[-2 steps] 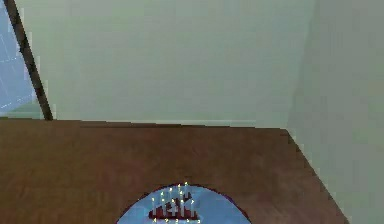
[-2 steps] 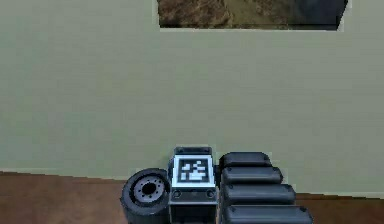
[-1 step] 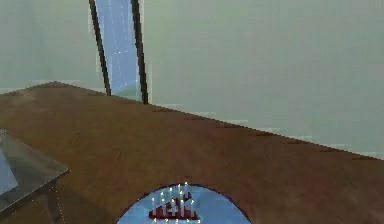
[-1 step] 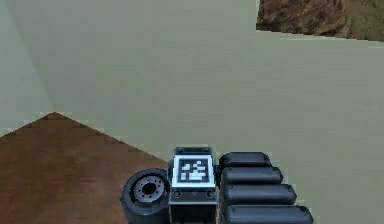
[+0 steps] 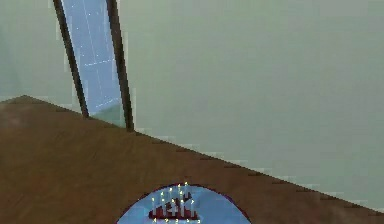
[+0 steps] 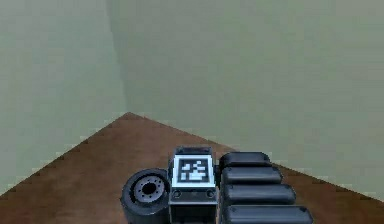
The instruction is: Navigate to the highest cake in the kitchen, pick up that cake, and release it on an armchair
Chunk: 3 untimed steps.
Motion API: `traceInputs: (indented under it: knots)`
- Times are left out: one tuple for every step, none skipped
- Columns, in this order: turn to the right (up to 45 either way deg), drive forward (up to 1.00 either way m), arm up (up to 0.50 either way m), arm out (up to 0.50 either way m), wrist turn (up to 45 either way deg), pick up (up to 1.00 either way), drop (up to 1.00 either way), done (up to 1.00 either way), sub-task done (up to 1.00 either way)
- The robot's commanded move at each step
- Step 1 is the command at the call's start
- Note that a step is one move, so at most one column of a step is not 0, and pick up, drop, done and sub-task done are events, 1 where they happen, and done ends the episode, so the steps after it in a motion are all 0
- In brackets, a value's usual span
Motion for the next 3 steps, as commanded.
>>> traceInputs:
  knots:
    - [-9.0,0.0,0.0,0.0,0.0,0.0,0.0,0.0,0.0]
    - [0.0,0.1,0.0,0.0,0.0,0.0,0.0,0.0,0.0]
    - [0.0,0.1,0.0,0.0,0.0,0.0,0.0,0.0,0.0]
